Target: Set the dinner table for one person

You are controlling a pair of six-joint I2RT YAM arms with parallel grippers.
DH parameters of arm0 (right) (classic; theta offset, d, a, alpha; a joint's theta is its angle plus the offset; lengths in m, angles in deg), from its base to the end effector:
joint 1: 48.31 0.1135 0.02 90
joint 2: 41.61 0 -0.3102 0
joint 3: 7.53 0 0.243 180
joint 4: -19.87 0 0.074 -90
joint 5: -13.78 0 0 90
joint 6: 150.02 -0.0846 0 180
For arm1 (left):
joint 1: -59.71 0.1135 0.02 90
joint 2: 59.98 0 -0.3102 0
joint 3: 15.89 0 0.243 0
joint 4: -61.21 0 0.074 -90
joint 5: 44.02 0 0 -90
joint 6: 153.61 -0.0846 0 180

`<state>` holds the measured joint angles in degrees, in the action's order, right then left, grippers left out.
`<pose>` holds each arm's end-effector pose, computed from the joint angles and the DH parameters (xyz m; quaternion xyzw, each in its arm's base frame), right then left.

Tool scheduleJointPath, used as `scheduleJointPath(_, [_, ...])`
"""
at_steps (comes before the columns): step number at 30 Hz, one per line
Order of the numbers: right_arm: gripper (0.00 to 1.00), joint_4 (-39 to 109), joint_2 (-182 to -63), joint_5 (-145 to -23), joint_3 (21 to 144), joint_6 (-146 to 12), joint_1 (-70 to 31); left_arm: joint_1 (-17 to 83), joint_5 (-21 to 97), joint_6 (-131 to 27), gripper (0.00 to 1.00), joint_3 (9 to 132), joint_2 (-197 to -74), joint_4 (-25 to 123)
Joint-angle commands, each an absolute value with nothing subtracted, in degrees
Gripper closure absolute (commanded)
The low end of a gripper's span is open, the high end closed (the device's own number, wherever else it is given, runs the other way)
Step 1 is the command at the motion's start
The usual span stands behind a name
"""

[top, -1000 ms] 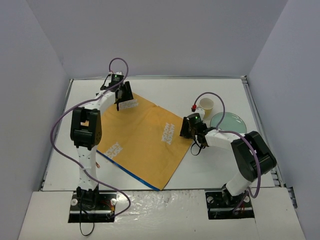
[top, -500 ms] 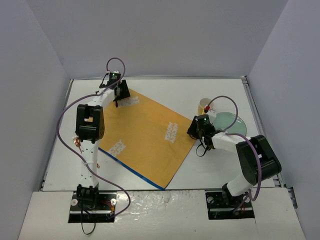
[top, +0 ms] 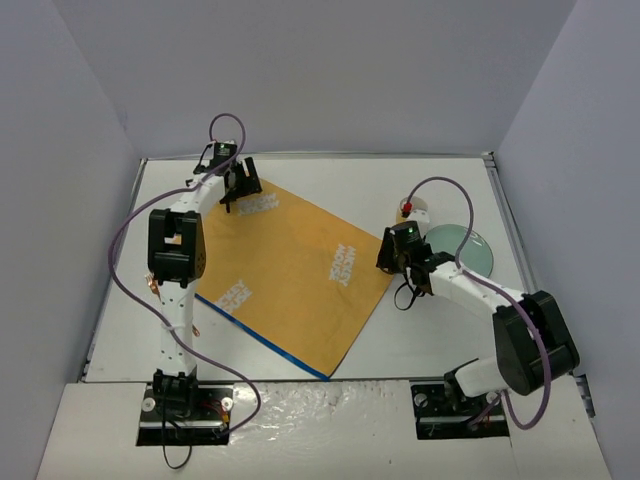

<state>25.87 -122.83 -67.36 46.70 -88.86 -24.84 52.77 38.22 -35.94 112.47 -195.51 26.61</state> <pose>0.3000 0.1160 0.2240 0.0779 0.8735 0.1488 0.4570 0.5944 -0.0839 0.1953 -0.1366 0.9007 -0.1802 0.3708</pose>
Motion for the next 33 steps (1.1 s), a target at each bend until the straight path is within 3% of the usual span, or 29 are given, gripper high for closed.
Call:
scheduleJointPath(1, [0.51,29.41,-119.75,-68.14,52.31,-83.31,-18.52,53.45,39.80,-35.62,0.26,109.24,-179.70,22.72])
scheduleJointPath(7, [0.51,29.09,-121.45,-70.90,50.85,-84.38,-10.98,53.46,43.80,-35.31,0.27,95.47,-169.98,20.70])
scheduleJointPath(14, [0.51,23.73,-124.10,-73.64,45.63,-86.79,-8.53,53.47,44.67,-35.14,0.32,84.99,-168.49,23.76])
scheduleJointPath(33, [0.51,18.96,-132.73,-69.84,41.20,-89.98,-9.20,54.96,44.05,-36.65,0.33,94.16,-184.17,22.22])
